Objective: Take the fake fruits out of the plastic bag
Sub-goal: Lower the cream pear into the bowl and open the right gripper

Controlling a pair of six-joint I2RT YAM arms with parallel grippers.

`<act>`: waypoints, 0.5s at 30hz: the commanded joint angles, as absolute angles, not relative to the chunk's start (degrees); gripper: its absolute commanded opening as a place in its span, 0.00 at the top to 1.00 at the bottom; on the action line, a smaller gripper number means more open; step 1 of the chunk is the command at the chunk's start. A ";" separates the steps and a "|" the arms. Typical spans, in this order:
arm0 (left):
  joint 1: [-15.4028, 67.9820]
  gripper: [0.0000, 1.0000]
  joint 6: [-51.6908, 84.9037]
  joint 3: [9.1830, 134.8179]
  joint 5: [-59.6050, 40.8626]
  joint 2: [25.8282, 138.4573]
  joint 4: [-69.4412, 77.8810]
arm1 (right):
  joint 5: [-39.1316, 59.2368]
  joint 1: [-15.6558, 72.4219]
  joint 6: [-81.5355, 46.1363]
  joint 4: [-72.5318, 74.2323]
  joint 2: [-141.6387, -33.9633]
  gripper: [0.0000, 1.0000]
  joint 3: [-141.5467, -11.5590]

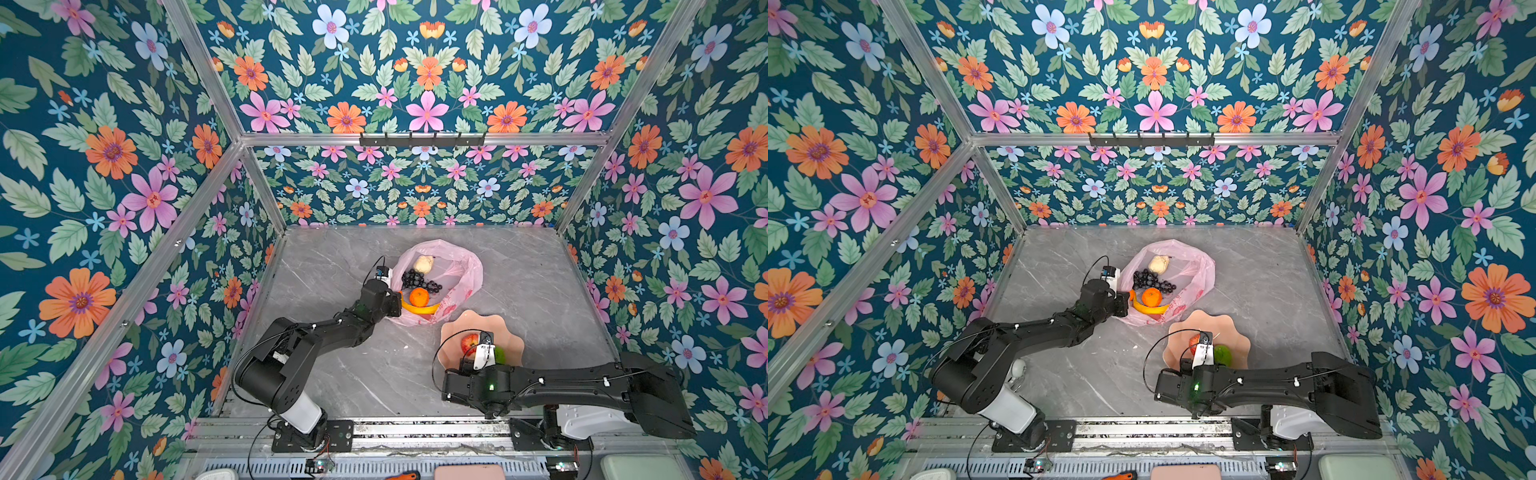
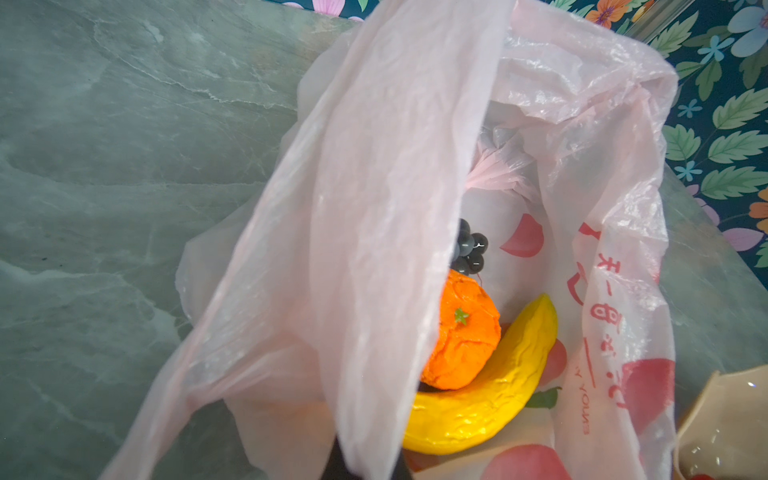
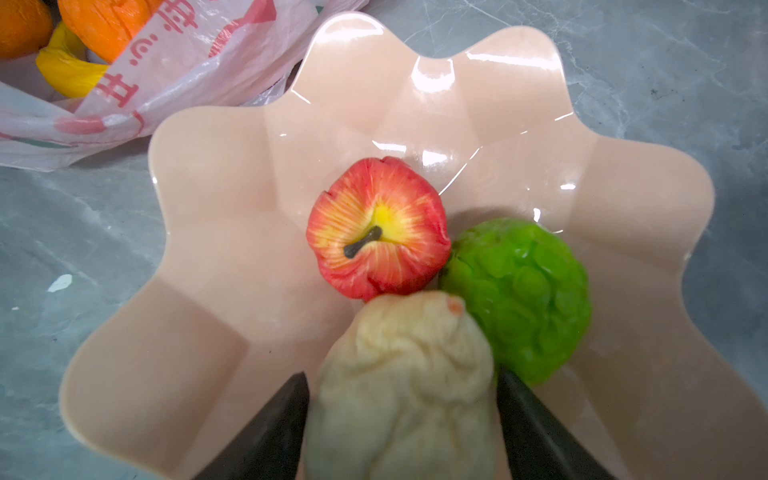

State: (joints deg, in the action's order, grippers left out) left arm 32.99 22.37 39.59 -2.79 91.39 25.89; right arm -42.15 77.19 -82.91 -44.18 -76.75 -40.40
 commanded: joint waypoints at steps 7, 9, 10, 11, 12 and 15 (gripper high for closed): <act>32.96 1.00 22.06 39.91 -2.29 91.30 26.54 | -43.19 77.11 -83.58 -44.67 -77.10 0.27 -40.67; 32.96 1.00 22.06 39.95 -2.29 91.38 26.54 | -43.28 77.13 -83.63 -44.91 -77.03 0.27 -40.77; 32.96 1.00 22.07 39.95 -2.29 91.38 26.54 | -43.31 77.13 -83.58 -45.02 -76.93 0.27 -40.79; 32.96 1.00 22.07 39.90 -2.28 91.41 26.54 | -43.40 77.10 -83.67 -45.41 -76.93 0.27 -41.06; 32.93 1.00 22.12 39.90 -2.25 91.42 26.54 | -43.50 77.16 -83.67 -45.96 -76.81 0.27 -41.37; 32.95 1.00 22.06 39.90 -2.20 91.46 26.53 | -44.24 77.11 -84.06 -48.79 -75.94 0.21 -42.88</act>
